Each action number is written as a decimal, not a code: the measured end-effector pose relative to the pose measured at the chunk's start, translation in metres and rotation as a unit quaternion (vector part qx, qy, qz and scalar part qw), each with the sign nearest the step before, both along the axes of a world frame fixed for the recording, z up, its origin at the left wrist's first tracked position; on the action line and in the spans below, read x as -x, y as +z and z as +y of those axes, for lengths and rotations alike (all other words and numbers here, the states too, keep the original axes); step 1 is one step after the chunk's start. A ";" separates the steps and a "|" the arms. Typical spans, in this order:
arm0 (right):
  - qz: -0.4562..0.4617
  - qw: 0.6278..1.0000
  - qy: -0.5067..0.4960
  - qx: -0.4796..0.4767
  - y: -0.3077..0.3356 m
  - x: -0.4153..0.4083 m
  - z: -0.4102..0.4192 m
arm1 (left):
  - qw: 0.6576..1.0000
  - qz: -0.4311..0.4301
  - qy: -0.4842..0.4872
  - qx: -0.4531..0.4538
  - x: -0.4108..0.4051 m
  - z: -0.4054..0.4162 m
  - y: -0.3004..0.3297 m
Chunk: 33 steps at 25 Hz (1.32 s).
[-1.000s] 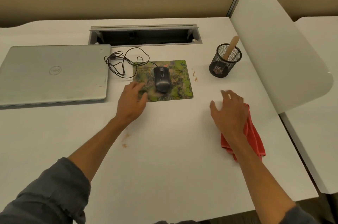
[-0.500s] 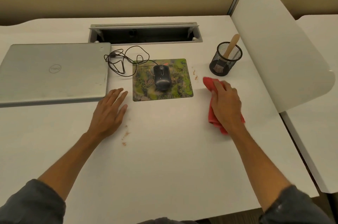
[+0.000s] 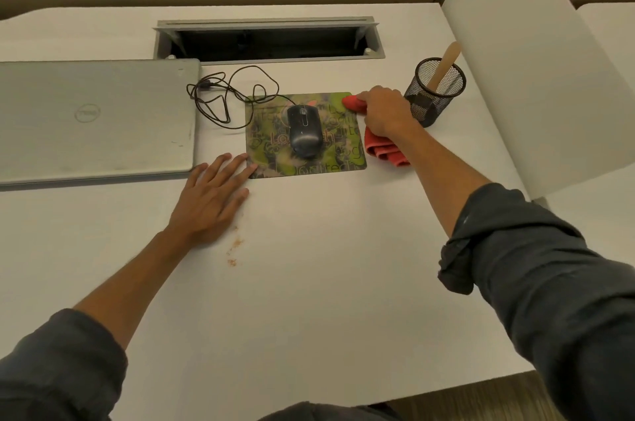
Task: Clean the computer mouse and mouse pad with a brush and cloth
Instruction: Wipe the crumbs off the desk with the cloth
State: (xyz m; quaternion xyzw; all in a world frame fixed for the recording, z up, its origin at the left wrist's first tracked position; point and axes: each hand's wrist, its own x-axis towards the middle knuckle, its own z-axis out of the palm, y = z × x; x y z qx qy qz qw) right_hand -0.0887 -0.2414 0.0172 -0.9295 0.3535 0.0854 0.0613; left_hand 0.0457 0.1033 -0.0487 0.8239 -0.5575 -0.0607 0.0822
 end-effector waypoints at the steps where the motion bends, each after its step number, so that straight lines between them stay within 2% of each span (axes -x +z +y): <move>1: 0.000 1.000 0.001 -0.004 0.000 0.008 0.002 | 1.000 0.000 0.000 0.000 0.000 0.000 0.001; 13: 0.003 0.999 0.047 -0.020 0.001 0.146 0.088 | 1.000 0.005 -0.002 0.008 0.003 0.001 0.000; 16: -0.034 0.997 0.046 -0.042 -0.006 0.197 0.124 | 0.999 0.014 0.001 0.039 0.004 0.004 0.003; 19: -0.054 0.995 0.049 -0.060 -0.010 0.240 0.159 | 0.991 0.065 0.044 0.104 0.010 0.023 0.007; 22: -0.040 0.991 0.079 -0.102 -0.008 0.279 0.197 | 0.982 0.081 0.086 0.150 0.021 0.061 0.007; 24: -0.016 0.983 0.126 -0.133 -0.002 0.294 0.210 | 0.982 0.052 0.098 0.150 0.025 0.091 0.005; 27: -0.053 0.978 0.158 -0.123 0.013 0.257 0.200 | 0.986 0.008 0.118 0.115 0.029 0.130 0.002; 30: -0.135 0.966 0.185 -0.121 0.014 0.159 0.199 | 0.986 0.001 0.141 0.091 0.033 0.148 -0.001; 33: -0.138 0.948 0.277 -0.075 -0.001 0.057 0.212 | 0.984 0.017 0.150 0.097 0.030 0.149 -0.004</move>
